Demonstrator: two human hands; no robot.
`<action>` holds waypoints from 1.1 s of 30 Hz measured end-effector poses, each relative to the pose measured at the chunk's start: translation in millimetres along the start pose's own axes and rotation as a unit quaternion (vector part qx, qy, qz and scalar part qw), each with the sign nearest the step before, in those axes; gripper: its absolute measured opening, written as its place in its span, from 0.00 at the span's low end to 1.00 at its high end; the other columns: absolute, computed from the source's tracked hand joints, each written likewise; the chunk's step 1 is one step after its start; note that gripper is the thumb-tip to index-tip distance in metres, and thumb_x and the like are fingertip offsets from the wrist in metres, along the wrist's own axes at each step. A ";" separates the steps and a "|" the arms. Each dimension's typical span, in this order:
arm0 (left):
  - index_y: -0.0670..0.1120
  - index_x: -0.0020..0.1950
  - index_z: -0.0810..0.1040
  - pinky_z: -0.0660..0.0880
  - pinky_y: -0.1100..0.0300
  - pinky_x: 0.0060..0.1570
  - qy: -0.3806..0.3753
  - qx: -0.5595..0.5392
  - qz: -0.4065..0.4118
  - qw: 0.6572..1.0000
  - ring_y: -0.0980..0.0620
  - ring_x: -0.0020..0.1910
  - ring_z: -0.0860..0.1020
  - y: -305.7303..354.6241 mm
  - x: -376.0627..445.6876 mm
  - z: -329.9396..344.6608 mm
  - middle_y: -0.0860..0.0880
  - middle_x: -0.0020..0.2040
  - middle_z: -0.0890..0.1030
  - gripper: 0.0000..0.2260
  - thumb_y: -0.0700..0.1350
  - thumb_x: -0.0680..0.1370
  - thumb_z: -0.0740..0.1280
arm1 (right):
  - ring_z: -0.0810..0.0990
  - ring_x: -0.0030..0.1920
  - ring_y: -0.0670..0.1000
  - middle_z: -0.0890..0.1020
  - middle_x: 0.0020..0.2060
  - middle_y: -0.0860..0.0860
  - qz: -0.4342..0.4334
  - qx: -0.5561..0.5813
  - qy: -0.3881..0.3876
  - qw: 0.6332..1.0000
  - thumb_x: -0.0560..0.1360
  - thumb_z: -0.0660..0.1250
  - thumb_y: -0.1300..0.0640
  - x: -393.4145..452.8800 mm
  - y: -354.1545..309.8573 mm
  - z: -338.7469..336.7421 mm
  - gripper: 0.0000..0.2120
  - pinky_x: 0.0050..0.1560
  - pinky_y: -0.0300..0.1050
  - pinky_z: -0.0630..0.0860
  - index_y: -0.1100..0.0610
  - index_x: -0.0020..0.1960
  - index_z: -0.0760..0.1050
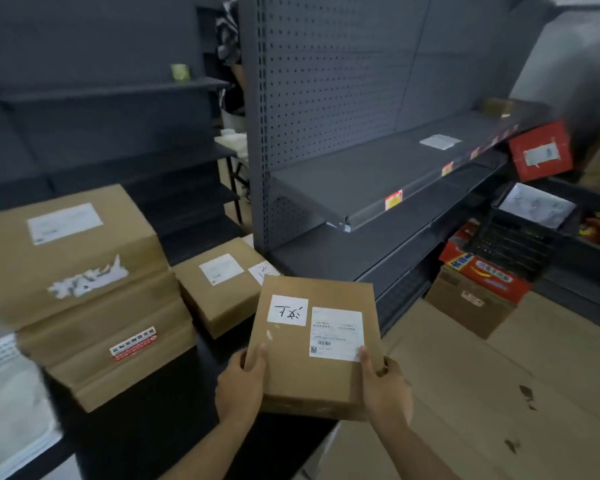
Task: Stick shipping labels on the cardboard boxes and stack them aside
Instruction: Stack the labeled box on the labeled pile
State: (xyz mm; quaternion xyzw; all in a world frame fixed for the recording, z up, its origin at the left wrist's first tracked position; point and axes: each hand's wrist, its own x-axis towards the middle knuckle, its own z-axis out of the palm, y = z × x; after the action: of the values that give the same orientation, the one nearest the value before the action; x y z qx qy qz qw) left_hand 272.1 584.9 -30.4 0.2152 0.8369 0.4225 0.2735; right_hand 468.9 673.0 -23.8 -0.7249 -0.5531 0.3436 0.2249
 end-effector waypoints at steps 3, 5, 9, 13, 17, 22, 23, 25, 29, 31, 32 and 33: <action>0.50 0.66 0.74 0.72 0.53 0.53 0.070 -0.018 -0.034 0.997 0.44 0.55 0.76 10.7 19.7 4.8 0.45 0.56 0.79 0.22 0.61 0.78 0.60 | 0.78 0.52 0.58 0.81 0.54 0.56 -0.060 -0.015 -0.045 0.997 0.75 0.55 0.31 40.7 -30.8 16.8 0.33 0.43 0.47 0.69 0.57 0.64 0.72; 0.50 0.66 0.74 0.72 0.52 0.53 0.118 -0.032 -0.056 0.991 0.43 0.55 0.76 20.1 29.3 7.5 0.45 0.57 0.79 0.21 0.61 0.78 0.60 | 0.78 0.52 0.59 0.81 0.54 0.56 -0.097 -0.024 -0.074 0.992 0.74 0.54 0.30 66.6 -50.7 27.0 0.34 0.43 0.47 0.70 0.57 0.64 0.72; 0.49 0.66 0.74 0.72 0.54 0.52 0.189 -0.056 -0.082 0.977 0.43 0.56 0.77 40.1 45.4 11.8 0.44 0.57 0.80 0.22 0.61 0.78 0.61 | 0.79 0.51 0.59 0.81 0.52 0.57 -0.160 -0.031 -0.128 0.978 0.72 0.54 0.28 110.6 -86.8 44.1 0.35 0.44 0.48 0.73 0.57 0.62 0.73; 0.48 0.67 0.73 0.68 0.57 0.49 0.224 -0.087 -0.092 0.966 0.49 0.51 0.75 56.1 66.6 12.1 0.47 0.57 0.79 0.22 0.61 0.79 0.59 | 0.78 0.53 0.61 0.80 0.54 0.58 -0.197 -0.042 -0.174 0.964 0.73 0.55 0.29 140.0 -126.3 67.3 0.35 0.44 0.48 0.71 0.58 0.62 0.73; 0.48 0.66 0.73 0.71 0.54 0.53 0.230 -0.119 -0.103 0.960 0.48 0.55 0.77 58.4 106.3 9.0 0.48 0.58 0.79 0.24 0.63 0.78 0.57 | 0.78 0.53 0.60 0.80 0.55 0.57 -0.222 -0.062 -0.222 0.947 0.73 0.53 0.28 168.0 -167.4 99.9 0.37 0.46 0.50 0.74 0.57 0.63 0.73; 0.44 0.71 0.68 0.71 0.54 0.56 0.221 -0.156 -0.119 0.955 0.44 0.60 0.75 55.6 166.0 3.2 0.44 0.62 0.77 0.26 0.60 0.80 0.56 | 0.77 0.54 0.59 0.80 0.55 0.57 -0.233 -0.088 -0.240 0.938 0.74 0.53 0.30 191.4 -213.2 143.6 0.33 0.45 0.48 0.70 0.57 0.61 0.73; 0.44 0.71 0.67 0.70 0.52 0.60 0.224 -0.163 -0.123 0.953 0.43 0.62 0.75 53.1 177.4 2.6 0.43 0.63 0.77 0.27 0.61 0.80 0.55 | 0.77 0.54 0.59 0.80 0.55 0.57 -0.235 -0.090 -0.240 0.938 0.75 0.54 0.31 194.8 -220.5 152.8 0.33 0.44 0.48 0.70 0.57 0.61 0.73; 0.44 0.71 0.67 0.70 0.48 0.63 0.227 -0.163 -0.135 0.951 0.42 0.62 0.74 47.0 198.0 1.8 0.43 0.63 0.76 0.27 0.61 0.79 0.56 | 0.78 0.54 0.59 0.80 0.55 0.57 -0.230 -0.106 -0.238 0.938 0.75 0.54 0.32 201.2 -231.9 171.4 0.31 0.45 0.48 0.70 0.57 0.60 0.73; 0.43 0.71 0.68 0.70 0.47 0.63 0.244 -0.138 -0.146 0.949 0.41 0.62 0.74 36.0 229.3 -1.2 0.42 0.63 0.77 0.28 0.61 0.79 0.55 | 0.78 0.53 0.59 0.80 0.55 0.56 -0.221 -0.112 -0.249 0.936 0.75 0.55 0.31 212.5 -246.3 205.5 0.32 0.46 0.48 0.71 0.56 0.62 0.73; 0.43 0.71 0.67 0.70 0.46 0.63 0.253 -0.121 -0.147 0.949 0.40 0.62 0.74 32.3 239.4 -2.8 0.41 0.63 0.76 0.28 0.61 0.79 0.55 | 0.78 0.53 0.58 0.80 0.55 0.56 -0.222 -0.103 -0.260 0.934 0.74 0.56 0.31 217.0 -250.6 218.7 0.32 0.46 0.48 0.72 0.55 0.63 0.73; 0.42 0.71 0.67 0.70 0.47 0.63 0.252 -0.115 -0.150 0.949 0.40 0.62 0.74 31.2 243.4 -3.8 0.40 0.63 0.76 0.27 0.60 0.80 0.55 | 0.78 0.53 0.57 0.80 0.55 0.55 -0.223 -0.099 -0.265 0.933 0.75 0.56 0.31 218.6 -252.1 224.7 0.31 0.46 0.48 0.72 0.55 0.63 0.73; 0.42 0.71 0.67 0.70 0.48 0.63 0.250 -0.109 -0.155 0.949 0.40 0.62 0.74 29.7 247.1 -4.9 0.40 0.63 0.76 0.27 0.59 0.80 0.55 | 0.78 0.53 0.57 0.80 0.55 0.55 -0.225 -0.098 -0.270 0.931 0.75 0.56 0.32 219.9 -253.6 230.6 0.31 0.46 0.48 0.72 0.55 0.63 0.74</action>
State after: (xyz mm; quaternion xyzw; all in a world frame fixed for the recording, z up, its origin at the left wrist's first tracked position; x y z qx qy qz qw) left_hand 85.6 744.5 -71.6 -0.0609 0.8502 0.5041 0.1392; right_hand 165.9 943.7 -52.3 -0.4797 -0.7726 0.4105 0.0668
